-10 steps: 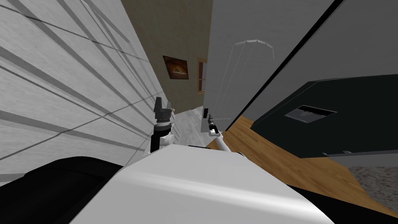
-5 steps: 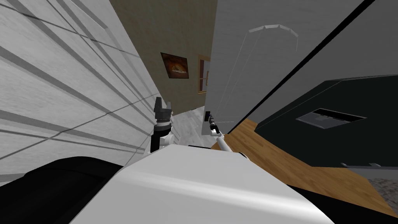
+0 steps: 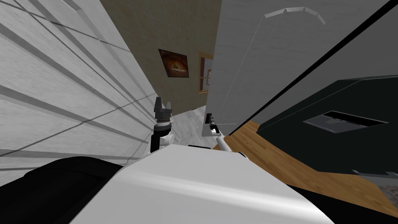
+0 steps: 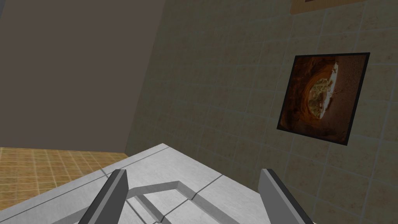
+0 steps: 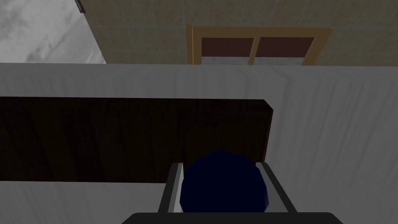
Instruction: Push the door open
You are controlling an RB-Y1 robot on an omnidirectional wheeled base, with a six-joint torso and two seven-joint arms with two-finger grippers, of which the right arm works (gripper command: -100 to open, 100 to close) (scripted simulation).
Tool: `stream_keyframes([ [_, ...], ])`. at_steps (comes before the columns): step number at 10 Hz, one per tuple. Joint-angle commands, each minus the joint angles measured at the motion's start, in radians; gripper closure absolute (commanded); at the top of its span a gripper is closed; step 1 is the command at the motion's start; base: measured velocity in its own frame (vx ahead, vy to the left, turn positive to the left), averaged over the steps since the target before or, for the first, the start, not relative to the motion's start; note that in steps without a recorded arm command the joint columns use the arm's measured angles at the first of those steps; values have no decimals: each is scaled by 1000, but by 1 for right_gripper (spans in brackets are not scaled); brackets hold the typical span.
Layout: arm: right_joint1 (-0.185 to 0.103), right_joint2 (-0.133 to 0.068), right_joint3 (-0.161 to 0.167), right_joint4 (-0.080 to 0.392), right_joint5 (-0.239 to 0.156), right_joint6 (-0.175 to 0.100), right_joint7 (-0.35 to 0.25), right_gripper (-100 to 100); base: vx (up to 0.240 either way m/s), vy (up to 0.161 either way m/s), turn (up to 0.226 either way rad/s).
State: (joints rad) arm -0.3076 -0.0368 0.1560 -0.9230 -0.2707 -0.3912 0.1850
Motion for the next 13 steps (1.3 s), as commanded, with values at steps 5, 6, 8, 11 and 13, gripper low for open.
stream_keyframes([
  [5, 7, -18, 15, 6, -25, 1, 23, 100, 3, -7, -34],
  [6, 6, -24, 21, 6, -37, -1, 33, 100, 168, -47, -161],
  [8, 5, -37, 35, 6, -64, -5, 57, 100, 172, -54, -182],
  [11, 3, -38, 49, 5, -72, -2, 56, -100, -14, -21, -35],
  [13, 5, -33, 61, -2, -75, 4, 52, -100, -243, -6, 15],
])
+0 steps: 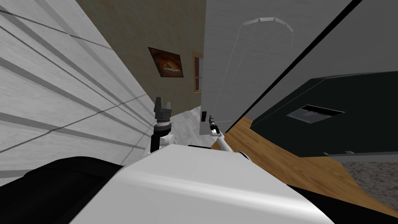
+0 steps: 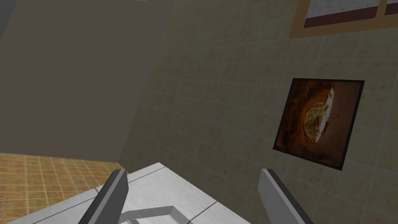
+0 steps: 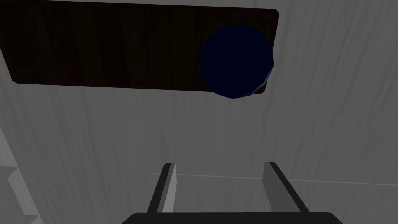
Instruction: Push the door open
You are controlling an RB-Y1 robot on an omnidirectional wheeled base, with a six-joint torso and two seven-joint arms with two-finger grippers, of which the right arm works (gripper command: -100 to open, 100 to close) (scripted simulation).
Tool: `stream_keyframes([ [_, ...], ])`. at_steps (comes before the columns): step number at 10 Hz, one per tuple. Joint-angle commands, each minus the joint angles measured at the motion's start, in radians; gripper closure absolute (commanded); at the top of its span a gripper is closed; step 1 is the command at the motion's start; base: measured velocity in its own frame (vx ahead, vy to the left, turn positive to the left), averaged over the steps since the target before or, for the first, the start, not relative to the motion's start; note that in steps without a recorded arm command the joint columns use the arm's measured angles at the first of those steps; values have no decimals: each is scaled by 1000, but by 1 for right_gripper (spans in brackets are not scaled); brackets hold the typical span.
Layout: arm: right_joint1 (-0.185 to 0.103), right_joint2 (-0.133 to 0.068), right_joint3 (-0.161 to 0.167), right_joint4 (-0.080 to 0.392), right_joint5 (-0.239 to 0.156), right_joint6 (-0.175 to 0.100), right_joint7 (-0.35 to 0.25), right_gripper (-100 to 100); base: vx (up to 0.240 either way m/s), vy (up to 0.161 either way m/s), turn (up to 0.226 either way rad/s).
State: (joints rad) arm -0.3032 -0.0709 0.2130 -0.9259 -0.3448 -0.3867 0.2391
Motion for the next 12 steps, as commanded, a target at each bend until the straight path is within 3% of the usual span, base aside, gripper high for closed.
stream_keyframes([
  [1, 1, 8, 12, -4, -2, 3, -5, -100, -283, -15, 22],
  [4, 3, 40, 35, -16, -6, 14, -13, -100, -276, -21, 21],
  [5, -4, 27, 31, -5, -7, 10, -17, -100, -109, -12, 6],
  [6, -4, 18, 27, -1, -6, 3, -14, -100, 96, 38, 43],
  [9, -3, 17, 20, 3, -4, -5, -8, -100, 187, 47, 24],
  [12, -3, 33, 11, 10, -1, -18, 1, -100, 220, 51, 31],
])
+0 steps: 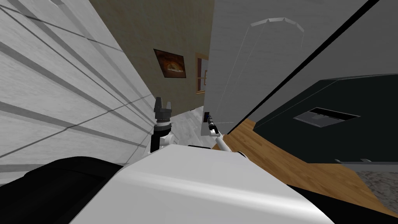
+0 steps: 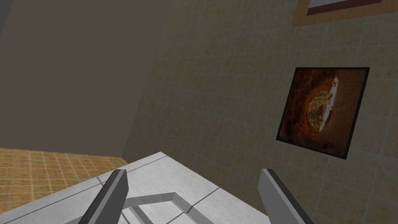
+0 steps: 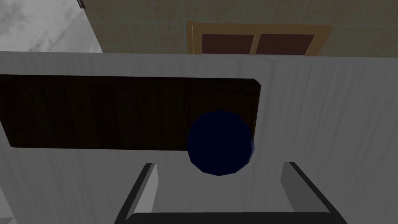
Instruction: Push the door open
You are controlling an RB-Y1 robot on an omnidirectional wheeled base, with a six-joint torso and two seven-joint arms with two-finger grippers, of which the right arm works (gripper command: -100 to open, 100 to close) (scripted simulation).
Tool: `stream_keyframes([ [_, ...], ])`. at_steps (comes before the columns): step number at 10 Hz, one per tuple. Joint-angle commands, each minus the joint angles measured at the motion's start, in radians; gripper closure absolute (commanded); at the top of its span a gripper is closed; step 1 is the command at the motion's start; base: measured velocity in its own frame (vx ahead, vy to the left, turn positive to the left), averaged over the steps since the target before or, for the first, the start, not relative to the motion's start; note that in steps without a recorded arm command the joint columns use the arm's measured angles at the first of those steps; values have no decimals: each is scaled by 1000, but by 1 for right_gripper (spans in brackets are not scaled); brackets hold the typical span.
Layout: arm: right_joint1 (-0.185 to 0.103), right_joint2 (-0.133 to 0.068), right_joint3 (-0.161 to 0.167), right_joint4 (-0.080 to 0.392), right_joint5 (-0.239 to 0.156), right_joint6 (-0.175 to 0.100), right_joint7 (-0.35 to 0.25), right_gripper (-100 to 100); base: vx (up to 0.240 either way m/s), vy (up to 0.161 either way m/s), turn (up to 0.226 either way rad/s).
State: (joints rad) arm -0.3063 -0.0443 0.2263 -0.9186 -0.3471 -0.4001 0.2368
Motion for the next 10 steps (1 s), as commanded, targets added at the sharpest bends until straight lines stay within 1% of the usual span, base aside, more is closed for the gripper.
stream_keyframes([
  [1, 0, 13, -4, 4, 1, -7, 5, -100, 177, 70, 26],
  [2, 0, 24, -7, 6, 2, -10, 7, -100, 165, 69, 17],
  [3, 3, 18, -5, 2, 2, -8, 6, -100, 74, 28, 2],
  [4, 3, 18, -5, 2, 2, -8, 6, 100, -11, -3, -4],
  [9, 3, 18, -5, 2, 2, -8, 6, 100, -14, -5, 2],
  [10, 7, 3, 5, 1, -11, -6, 18, 100, 111, 10, -144],
])
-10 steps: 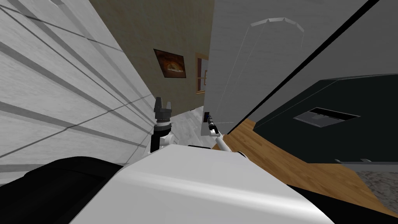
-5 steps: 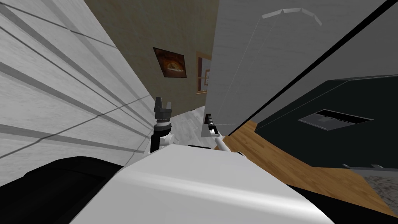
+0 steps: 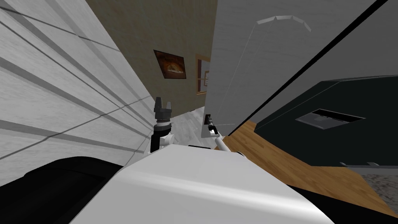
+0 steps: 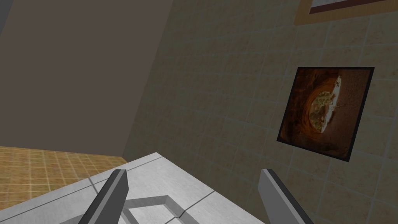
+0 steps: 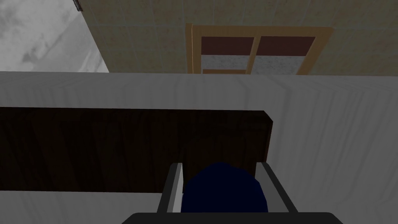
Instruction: Push the door open
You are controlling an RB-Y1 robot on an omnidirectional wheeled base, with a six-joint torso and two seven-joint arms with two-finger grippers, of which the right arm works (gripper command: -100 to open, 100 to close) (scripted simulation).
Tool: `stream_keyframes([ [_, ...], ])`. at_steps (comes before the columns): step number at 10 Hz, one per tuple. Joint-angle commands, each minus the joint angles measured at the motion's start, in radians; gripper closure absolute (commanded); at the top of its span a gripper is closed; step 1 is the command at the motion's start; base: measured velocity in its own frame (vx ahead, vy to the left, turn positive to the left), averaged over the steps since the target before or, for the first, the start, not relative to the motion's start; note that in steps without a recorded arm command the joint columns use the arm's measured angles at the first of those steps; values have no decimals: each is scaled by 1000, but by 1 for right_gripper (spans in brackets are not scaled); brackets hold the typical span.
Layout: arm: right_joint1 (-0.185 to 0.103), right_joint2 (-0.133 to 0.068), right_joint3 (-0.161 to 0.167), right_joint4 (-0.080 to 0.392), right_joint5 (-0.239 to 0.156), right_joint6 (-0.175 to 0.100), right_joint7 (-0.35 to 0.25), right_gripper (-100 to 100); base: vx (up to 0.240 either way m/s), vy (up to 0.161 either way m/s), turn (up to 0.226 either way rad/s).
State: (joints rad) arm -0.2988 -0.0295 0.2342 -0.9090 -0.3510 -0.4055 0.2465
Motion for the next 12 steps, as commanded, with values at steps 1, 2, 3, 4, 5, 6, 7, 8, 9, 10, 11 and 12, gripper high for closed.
stream_keyframes([
  [1, 0, -19, 2, -10, -13, 0, 15, 100, 208, 23, -175],
  [2, 1, -26, 8, -13, -22, 0, 23, 100, 209, 13, -109],
  [3, 2, -31, 12, -14, -28, 0, 28, 100, 197, 20, -131],
  [4, 3, -36, 17, -16, -35, 0, 35, 100, 188, 32, -199],
  [5, 4, -41, 22, -18, -43, 0, 42, 100, 194, -7, -270],
  [6, 5, -47, 30, -20, -55, 0, 53, 100, 204, -10, -228],
  [7, 18, -42, 39, -40, -79, 6, 84, -100, 43, -17, -58],
  [8, 25, -42, 46, -49, -94, 6, 102, -100, -106, -57, 10],
  [9, 33, -40, 54, -58, -111, 6, 122, -100, -142, -43, -2],
  [10, 41, -38, 62, -69, -130, 6, 144, -100, -103, -20, -20],
  [11, 50, -34, 71, -80, -150, 6, 167, -100, -83, -22, -17],
  [12, 59, -29, 81, -92, -171, 6, 191, -100, -88, -16, -17],
])
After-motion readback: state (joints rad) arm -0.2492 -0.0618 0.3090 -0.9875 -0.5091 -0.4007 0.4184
